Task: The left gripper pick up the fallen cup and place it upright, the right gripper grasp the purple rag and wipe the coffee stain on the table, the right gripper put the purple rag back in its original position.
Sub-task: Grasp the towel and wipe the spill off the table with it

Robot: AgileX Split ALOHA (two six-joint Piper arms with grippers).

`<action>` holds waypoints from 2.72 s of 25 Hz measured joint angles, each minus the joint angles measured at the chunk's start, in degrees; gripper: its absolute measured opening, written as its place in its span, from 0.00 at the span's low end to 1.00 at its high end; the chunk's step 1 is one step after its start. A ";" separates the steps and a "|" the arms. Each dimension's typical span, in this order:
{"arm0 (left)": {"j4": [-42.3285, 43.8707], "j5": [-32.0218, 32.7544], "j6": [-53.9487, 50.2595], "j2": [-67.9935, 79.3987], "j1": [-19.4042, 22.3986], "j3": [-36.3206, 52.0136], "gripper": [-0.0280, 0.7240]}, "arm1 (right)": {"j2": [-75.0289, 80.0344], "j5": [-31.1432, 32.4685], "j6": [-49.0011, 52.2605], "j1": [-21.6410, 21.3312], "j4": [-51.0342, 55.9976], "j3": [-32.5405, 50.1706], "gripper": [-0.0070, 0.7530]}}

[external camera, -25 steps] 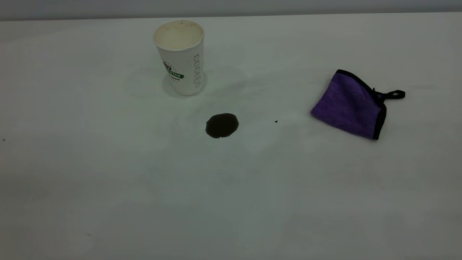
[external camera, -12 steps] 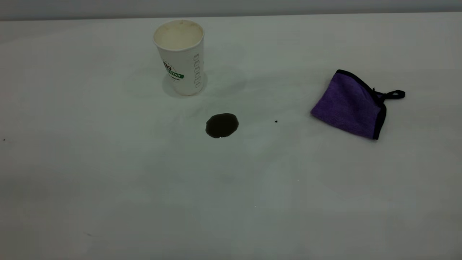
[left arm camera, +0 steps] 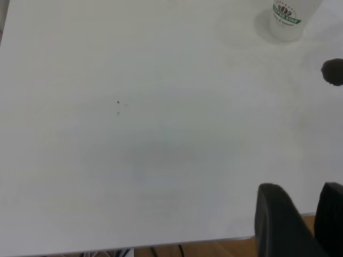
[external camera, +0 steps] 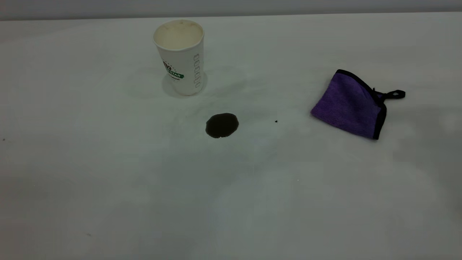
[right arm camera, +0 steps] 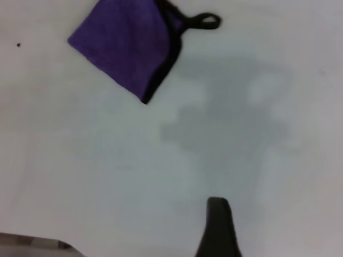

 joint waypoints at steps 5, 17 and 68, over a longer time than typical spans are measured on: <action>0.00 0.01 0.00 0.00 0.00 0.00 0.35 | 14.20 -3.07 -2.88 1.96 2.13 -6.43 0.86; 0.00 0.01 0.00 0.00 0.06 0.00 0.35 | 39.97 -13.82 -3.32 7.62 2.36 -17.26 0.85; 0.00 0.06 0.05 0.00 0.06 0.00 0.35 | 53.68 -37.28 -4.00 33.34 15.52 -18.37 0.79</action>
